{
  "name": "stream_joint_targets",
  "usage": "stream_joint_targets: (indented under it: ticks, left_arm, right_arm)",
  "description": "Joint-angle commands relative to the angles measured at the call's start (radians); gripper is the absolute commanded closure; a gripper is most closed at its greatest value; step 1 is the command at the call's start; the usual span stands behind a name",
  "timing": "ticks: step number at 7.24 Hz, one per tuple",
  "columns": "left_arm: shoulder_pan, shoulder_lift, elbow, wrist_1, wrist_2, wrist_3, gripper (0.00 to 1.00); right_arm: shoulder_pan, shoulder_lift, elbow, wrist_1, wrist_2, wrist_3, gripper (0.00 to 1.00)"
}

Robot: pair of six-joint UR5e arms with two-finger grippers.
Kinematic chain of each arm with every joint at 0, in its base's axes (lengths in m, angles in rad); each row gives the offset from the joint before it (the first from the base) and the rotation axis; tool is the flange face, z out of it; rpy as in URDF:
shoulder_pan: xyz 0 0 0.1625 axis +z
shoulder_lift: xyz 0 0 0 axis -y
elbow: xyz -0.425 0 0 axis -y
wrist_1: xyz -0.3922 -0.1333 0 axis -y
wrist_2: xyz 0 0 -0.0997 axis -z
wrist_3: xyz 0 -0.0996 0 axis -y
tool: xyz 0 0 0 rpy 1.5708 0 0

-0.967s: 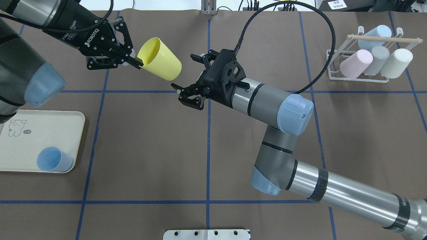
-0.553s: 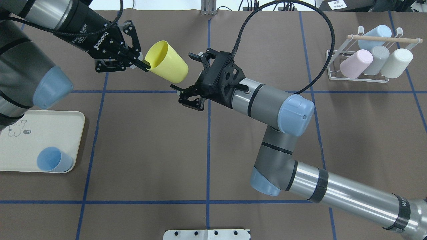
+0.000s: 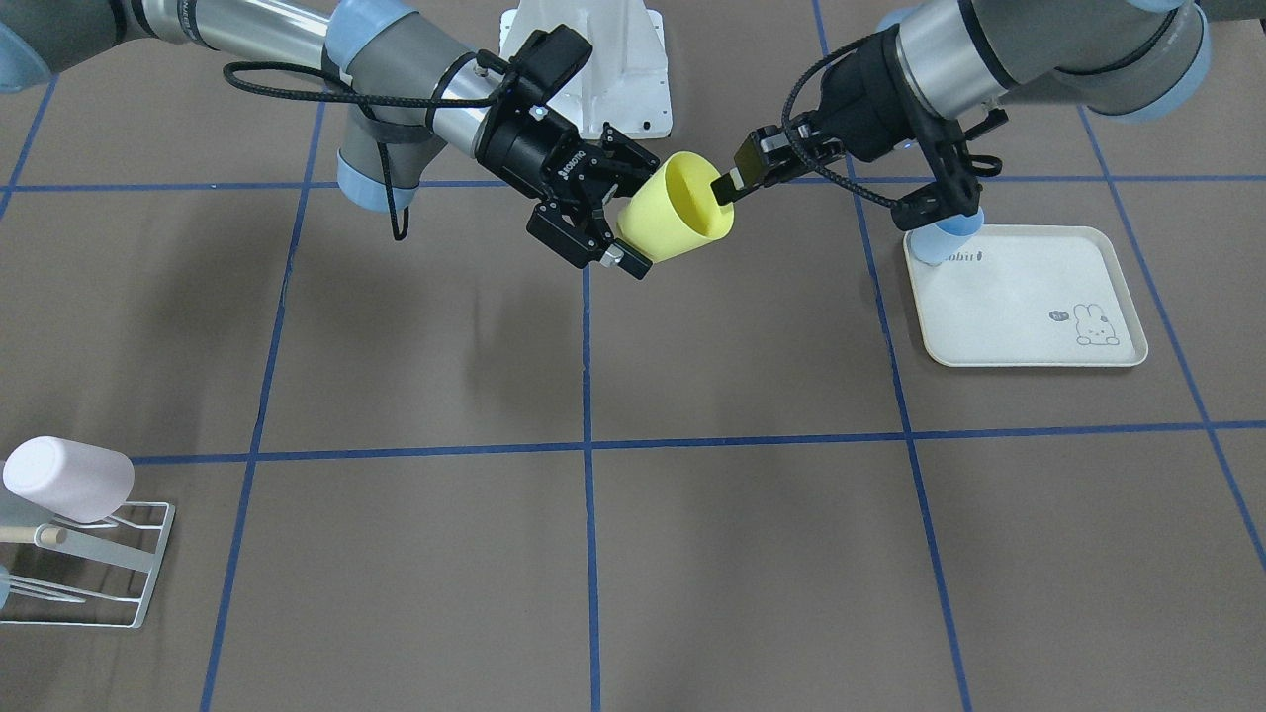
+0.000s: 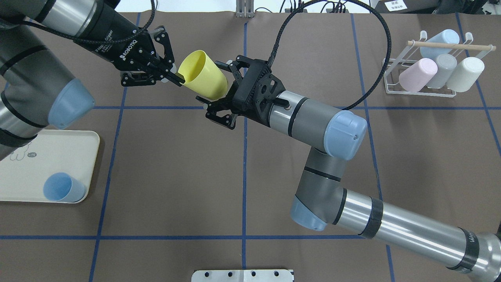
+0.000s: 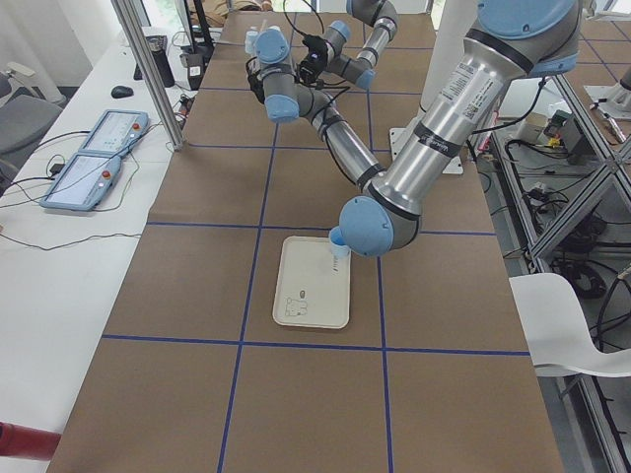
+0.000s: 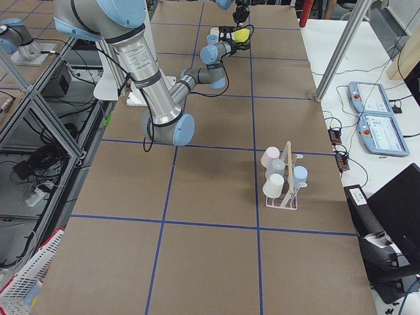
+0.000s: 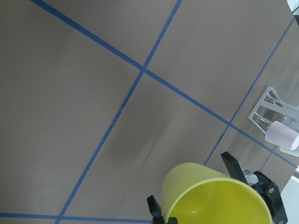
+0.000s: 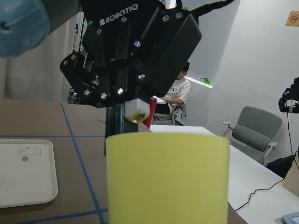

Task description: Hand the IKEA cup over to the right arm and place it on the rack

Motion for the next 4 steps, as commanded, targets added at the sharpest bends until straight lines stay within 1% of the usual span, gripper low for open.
stream_joint_targets:
  ticks: [1, 2, 3, 4]
  left_arm:
    - [0.001, -0.006, 0.002, 0.0, 0.0, 0.0, 1.0]
    - [0.001, -0.007, 0.003, 0.0, 0.0, 0.0, 1.0]
    - [0.001, -0.007, 0.006, 0.0, 0.0, 0.0, 1.0]
    - [0.001, -0.008, 0.006, -0.002, 0.0, 0.0, 1.0]
  right_arm:
    - [-0.025, 0.001, 0.006, 0.0, -0.07, -0.03, 0.22]
    - [-0.037, 0.0, 0.008, 0.0, -0.113, -0.038, 0.25]
    - [-0.038, 0.0, 0.009, 0.0, -0.12, -0.043, 0.33]
    - [-0.04, -0.002, 0.015, -0.002, -0.124, -0.058, 0.46]
